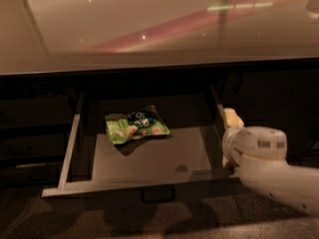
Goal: Open top drawer
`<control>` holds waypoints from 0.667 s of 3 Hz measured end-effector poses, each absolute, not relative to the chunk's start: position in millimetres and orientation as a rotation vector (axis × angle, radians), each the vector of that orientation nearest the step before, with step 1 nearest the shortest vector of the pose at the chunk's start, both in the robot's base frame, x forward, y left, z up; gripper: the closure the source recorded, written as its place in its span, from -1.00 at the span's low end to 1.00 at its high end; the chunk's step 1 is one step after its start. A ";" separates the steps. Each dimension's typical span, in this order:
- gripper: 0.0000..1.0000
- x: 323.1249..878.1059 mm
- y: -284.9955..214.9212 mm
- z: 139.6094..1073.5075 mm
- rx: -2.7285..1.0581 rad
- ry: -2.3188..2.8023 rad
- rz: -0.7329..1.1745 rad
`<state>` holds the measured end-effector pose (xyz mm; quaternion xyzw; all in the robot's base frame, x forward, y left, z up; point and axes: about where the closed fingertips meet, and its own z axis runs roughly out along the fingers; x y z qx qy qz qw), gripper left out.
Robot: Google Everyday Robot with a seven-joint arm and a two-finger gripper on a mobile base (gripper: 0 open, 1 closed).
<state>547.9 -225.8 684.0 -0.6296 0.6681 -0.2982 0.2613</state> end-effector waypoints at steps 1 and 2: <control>-1.00 498.6 -253.9 671.4 -1.726 1.869 -0.867; -1.00 481.6 -263.7 671.5 -1.728 1.897 -0.913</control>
Offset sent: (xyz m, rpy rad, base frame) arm -0.1325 -0.0744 -0.0324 -0.1642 0.0942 -0.1467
